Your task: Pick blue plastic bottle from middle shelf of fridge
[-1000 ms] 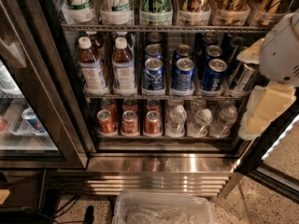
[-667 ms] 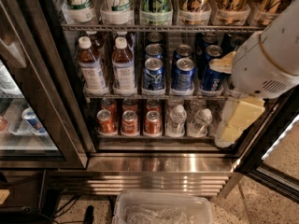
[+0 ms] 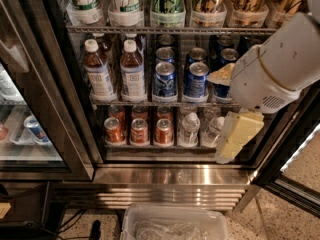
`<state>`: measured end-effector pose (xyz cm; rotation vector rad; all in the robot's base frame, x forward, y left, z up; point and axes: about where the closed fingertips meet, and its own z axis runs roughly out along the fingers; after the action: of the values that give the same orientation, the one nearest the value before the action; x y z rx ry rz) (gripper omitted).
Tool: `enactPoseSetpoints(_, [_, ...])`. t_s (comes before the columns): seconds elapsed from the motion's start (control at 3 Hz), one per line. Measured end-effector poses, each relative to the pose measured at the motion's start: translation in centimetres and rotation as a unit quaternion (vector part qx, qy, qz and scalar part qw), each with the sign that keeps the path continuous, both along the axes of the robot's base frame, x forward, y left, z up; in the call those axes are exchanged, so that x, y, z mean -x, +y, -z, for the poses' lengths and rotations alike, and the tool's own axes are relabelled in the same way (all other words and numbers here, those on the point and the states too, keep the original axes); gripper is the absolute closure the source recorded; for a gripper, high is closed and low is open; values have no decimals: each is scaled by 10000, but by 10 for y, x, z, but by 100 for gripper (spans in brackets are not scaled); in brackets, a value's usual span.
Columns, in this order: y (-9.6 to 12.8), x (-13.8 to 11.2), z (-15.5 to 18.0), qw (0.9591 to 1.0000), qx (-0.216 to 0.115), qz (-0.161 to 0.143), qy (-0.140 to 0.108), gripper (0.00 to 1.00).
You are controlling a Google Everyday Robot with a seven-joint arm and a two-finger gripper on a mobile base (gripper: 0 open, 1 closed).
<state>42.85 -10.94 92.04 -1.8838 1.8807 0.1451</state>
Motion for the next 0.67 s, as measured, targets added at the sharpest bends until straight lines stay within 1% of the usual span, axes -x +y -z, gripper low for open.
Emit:
enactPoseSetpoints(0.33, [1, 1, 1, 9998, -174, 91, -12, 0])
enactPoseSetpoints(0.67, [24, -3, 27, 9970, -710, 278, 99, 0])
